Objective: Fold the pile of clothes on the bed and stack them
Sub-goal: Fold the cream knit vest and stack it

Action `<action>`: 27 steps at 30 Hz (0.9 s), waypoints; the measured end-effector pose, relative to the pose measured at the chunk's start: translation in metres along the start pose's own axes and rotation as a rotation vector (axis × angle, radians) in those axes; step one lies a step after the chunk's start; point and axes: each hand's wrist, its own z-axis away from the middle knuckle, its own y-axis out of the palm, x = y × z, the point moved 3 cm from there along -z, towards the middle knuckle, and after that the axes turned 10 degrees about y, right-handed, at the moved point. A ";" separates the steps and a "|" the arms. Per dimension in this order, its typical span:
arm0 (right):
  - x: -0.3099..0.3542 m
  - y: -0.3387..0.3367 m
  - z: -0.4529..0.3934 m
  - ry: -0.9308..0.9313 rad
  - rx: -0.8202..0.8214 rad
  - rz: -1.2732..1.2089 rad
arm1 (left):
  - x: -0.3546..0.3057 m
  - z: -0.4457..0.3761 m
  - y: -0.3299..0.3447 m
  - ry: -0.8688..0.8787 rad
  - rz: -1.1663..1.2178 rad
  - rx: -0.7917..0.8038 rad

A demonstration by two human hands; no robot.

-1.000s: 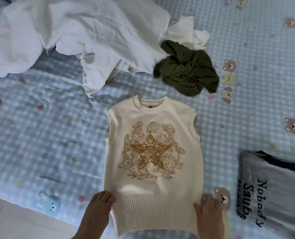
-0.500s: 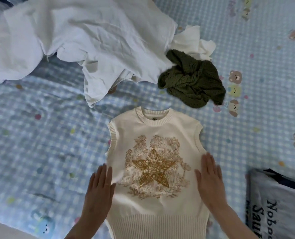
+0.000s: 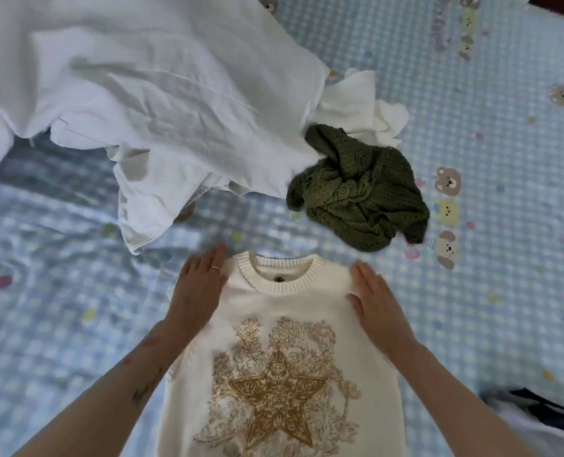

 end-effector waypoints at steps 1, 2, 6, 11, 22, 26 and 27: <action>0.011 -0.001 -0.010 -0.015 0.018 -0.028 | 0.000 -0.010 -0.001 -0.012 0.021 0.036; 0.016 -0.002 -0.021 -0.014 0.025 -0.042 | 0.001 -0.017 -0.002 -0.037 0.036 0.066; 0.008 -0.023 -0.052 0.097 -0.097 -0.022 | 0.015 -0.036 -0.022 -0.169 0.269 -0.107; -0.002 -0.072 -0.042 0.006 -0.299 -0.149 | -0.002 -0.036 -0.063 -0.029 0.323 -0.327; -0.020 -0.018 0.202 -0.342 0.100 0.013 | -0.088 0.216 -0.019 0.458 0.184 -0.077; -0.024 -0.003 0.245 -0.383 0.097 0.003 | -0.091 0.256 -0.006 0.486 0.104 -0.035; -0.022 0.001 0.258 -0.416 0.069 0.046 | -0.094 0.272 -0.001 0.484 0.121 -0.020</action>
